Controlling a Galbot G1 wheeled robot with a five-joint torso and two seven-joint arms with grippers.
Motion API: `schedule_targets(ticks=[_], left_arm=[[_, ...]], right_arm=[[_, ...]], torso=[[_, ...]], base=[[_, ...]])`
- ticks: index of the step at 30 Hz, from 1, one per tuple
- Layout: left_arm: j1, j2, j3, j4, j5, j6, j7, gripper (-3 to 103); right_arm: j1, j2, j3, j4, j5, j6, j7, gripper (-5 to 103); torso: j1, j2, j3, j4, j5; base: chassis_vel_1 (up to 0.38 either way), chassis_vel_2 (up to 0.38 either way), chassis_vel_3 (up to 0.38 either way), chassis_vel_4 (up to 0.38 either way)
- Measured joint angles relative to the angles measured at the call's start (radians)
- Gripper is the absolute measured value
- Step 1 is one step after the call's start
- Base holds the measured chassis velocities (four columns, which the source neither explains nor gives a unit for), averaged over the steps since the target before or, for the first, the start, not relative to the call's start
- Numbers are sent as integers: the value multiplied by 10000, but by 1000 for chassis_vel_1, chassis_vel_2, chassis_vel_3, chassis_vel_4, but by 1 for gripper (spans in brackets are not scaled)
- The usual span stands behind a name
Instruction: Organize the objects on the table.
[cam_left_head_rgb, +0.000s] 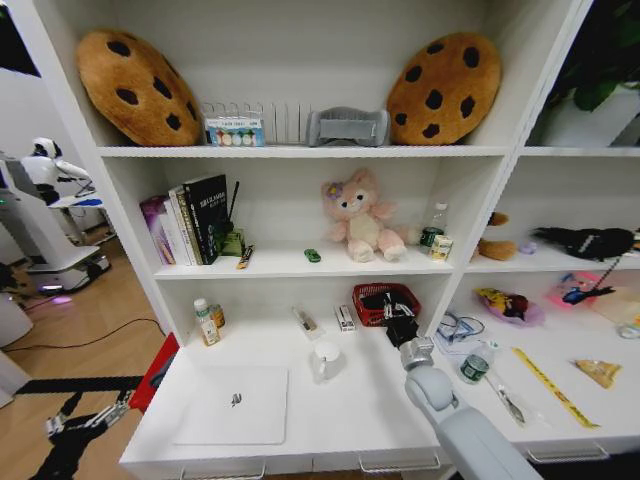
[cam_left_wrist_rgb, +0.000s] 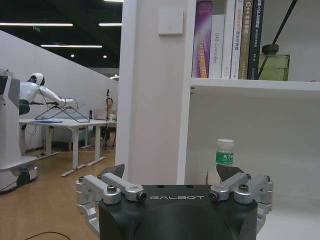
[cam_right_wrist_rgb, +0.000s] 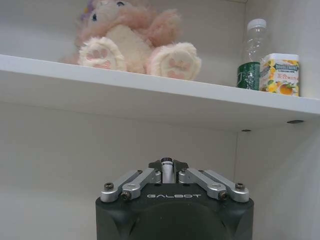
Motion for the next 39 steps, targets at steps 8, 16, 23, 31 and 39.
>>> schedule_targets(ticks=[8,16,23,31,39], left_arm=[[0,0,0,0,0,0,0,100],[0,0,0,0,0,0,0,100],[0,0,0,0,0,0,0,100],[0,0,0,0,0,0,0,100],[0,0,0,0,0,0,0,100]], right_arm=[[425,350,299,-926,113,334,-217,10],[1150,786,389,-2283,470,603,-382,10],[1047,604,232,-1673,1334,176,-240,10],[913,566,265,-703,1828,-243,93,10],[984,-120,758,-638,2057,-302,104,10]], torso=[[0,0,0,-1,-2],[-1,0,0,-1,0],[-1,0,0,-3,-1],[-3,0,0,1,2],[-2,0,-1,-2,-1]], base=[[0,0,0,0],[0,0,0,0],[0,0,0,0],[0,0,0,0],[0,0,0,0]])
